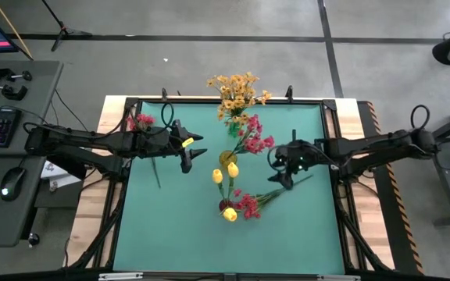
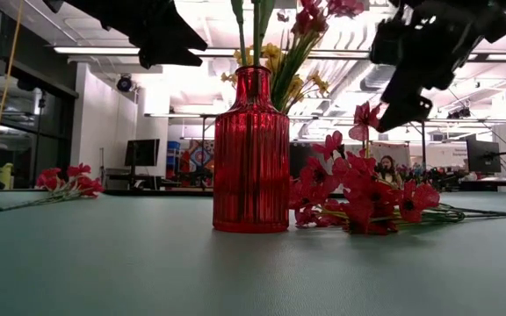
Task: Sort flowers into vase by color
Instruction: Put the right red flowers into the yellow vase
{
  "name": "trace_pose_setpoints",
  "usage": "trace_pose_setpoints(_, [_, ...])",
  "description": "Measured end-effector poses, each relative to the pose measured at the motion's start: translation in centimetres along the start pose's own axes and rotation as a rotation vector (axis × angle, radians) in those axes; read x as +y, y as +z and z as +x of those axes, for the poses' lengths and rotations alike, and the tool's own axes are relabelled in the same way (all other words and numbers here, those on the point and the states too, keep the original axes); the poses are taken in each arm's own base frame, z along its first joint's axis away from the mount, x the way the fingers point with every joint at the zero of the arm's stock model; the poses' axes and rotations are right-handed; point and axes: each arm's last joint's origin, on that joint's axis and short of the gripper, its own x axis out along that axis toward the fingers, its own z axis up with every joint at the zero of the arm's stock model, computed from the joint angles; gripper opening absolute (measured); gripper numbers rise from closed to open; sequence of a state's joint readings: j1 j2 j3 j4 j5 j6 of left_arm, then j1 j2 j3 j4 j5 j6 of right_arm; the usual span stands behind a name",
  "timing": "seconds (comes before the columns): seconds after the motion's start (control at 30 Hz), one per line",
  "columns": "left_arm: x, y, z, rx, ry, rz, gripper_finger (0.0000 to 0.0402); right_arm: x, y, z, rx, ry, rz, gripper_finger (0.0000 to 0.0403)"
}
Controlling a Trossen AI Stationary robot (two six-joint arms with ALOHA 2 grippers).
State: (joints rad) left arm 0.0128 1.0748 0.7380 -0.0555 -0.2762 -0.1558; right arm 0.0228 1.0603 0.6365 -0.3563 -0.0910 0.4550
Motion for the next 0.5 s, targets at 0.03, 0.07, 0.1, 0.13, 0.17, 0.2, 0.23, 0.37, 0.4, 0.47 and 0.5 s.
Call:
trace_pose_setpoints(0.03, [0.0, 0.0, 0.0, 0.000, 0.000, 0.000, 0.0223, 0.4, -0.2, 0.0, 0.009, 0.020, 0.001, 0.0295])
trace_pose_setpoints(0.07, [0.0, 0.0, 0.0, 0.000, 0.000, 0.000, 0.0223, 0.8, -0.4, 0.1, 0.019, 0.038, 0.000, 0.0295])
trace_pose_setpoints(0.1, [0.0, 0.0, 0.0, 0.000, 0.000, 0.000, 0.0223, 1.2, -0.6, 0.1, 0.029, 0.052, -0.004, 0.0295])
trace_pose_setpoints(0.13, [0.0, 0.0, 0.0, 0.000, 0.000, 0.000, 0.0223, 1.6, -0.8, 0.2, 0.038, 0.065, -0.015, 0.0295])
trace_pose_setpoints(0.17, [0.0, 0.0, 0.0, 0.000, 0.000, 0.000, 0.0223, 2.1, -1.1, 0.2, 0.043, 0.073, -0.024, 0.0295])
trace_pose_setpoints(0.2, [0.0, 0.0, 0.0, 0.000, 0.000, 0.000, 0.0223, 2.5, -1.3, 0.3, 0.046, 0.071, -0.027, 0.0295])
trace_pose_setpoints(0.23, [0.0, 0.0, 0.0, 0.001, 0.000, 0.001, 0.0223, 2.8, -1.6, 0.5, 0.049, 0.066, -0.031, 0.0295])
trace_pose_setpoints(0.37, [0.0, 0.0, 0.0, 0.001, 0.000, 0.001, 0.0223, 4.4, -2.6, 1.6, 0.066, 0.070, -0.089, 0.0295])
trace_pose_setpoints(0.4, [0.0, 0.0, 0.0, 0.001, 0.000, 0.001, 0.0223, 4.8, -2.9, 2.0, 0.074, 0.073, -0.104, 0.0295])
trace_pose_setpoints(0.47, [0.0, 0.0, 0.0, 0.001, 0.000, 0.001, 0.0223, 5.3, -3.5, 2.9, 0.108, 0.073, -0.129, 0.0295])
trace_pose_setpoints(0.5, [0.0, 0.0, 0.0, 0.001, 0.000, 0.001, 0.0223, 5.5, -3.8, 3.3, 0.128, 0.069, -0.143, 0.0295])
